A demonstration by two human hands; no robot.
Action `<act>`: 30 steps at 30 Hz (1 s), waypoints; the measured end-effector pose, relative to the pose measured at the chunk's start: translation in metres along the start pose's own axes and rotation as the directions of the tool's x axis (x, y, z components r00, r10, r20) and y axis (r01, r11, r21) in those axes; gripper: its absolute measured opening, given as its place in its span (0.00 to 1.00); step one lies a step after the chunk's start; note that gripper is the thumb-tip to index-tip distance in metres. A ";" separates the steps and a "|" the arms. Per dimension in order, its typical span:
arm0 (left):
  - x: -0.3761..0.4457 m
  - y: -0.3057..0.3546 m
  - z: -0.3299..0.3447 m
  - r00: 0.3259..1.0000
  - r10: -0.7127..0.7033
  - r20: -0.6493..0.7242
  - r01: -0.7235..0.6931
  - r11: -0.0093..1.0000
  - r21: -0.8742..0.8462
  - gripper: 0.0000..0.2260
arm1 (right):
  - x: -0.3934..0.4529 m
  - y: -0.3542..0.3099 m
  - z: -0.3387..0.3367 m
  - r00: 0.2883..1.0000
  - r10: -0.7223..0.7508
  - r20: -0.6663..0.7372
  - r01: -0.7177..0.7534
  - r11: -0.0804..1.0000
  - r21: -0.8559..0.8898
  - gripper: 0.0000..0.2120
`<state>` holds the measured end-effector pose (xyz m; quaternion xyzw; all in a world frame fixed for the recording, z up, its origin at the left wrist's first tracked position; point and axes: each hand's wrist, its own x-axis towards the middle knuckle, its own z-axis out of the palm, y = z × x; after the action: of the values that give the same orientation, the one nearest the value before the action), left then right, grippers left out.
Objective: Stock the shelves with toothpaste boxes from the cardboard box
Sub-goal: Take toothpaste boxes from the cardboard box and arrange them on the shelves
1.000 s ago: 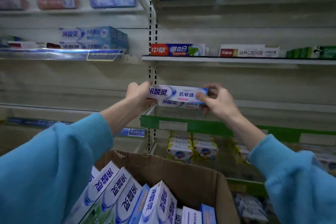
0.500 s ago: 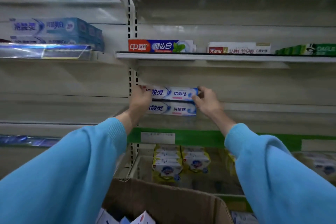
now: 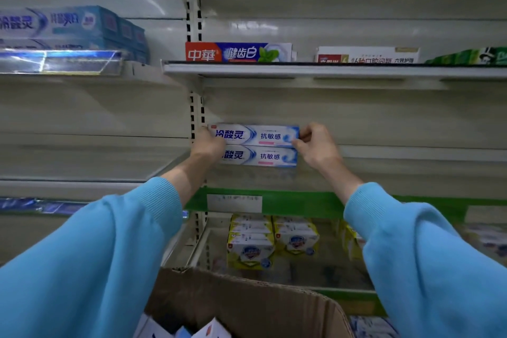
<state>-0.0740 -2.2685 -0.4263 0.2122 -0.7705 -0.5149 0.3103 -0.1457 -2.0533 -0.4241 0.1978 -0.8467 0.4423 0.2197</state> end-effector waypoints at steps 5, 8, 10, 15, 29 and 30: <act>-0.001 -0.003 0.000 1.000 -0.002 0.022 0.003 0.999 -0.053 0.11 | -0.003 -0.002 -0.001 1.000 -0.009 0.016 0.010 0.999 -0.046 0.04; -0.005 -0.003 0.000 1.000 -0.004 -0.014 0.004 1.000 0.003 0.08 | -0.006 -0.004 -0.003 1.000 0.009 0.021 -0.008 0.998 -0.058 0.09; -0.012 -0.003 -0.004 0.992 0.082 -0.094 -0.074 0.994 0.086 0.08 | -0.010 -0.007 -0.006 0.999 0.042 0.007 -0.042 0.999 -0.031 0.16; -0.064 0.012 -0.031 0.831 0.534 -0.155 -0.453 0.812 0.369 0.15 | -0.020 -0.016 -0.013 0.999 0.054 0.007 -0.054 0.999 -0.002 0.20; -0.222 -0.021 -0.098 0.904 0.294 0.310 -0.422 0.729 0.539 0.13 | -0.138 -0.074 -0.040 0.836 -0.497 0.233 0.502 0.864 0.043 0.14; -0.230 -0.027 -0.098 0.902 0.208 0.378 -0.406 0.708 0.579 0.14 | -0.151 -0.076 -0.042 0.807 -0.515 0.288 0.522 0.851 0.056 0.14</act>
<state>0.1594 -2.1952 -0.4840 0.0967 -0.9604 -0.1837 0.1859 0.0277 -2.0373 -0.4345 0.4816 -0.7891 0.3203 0.2069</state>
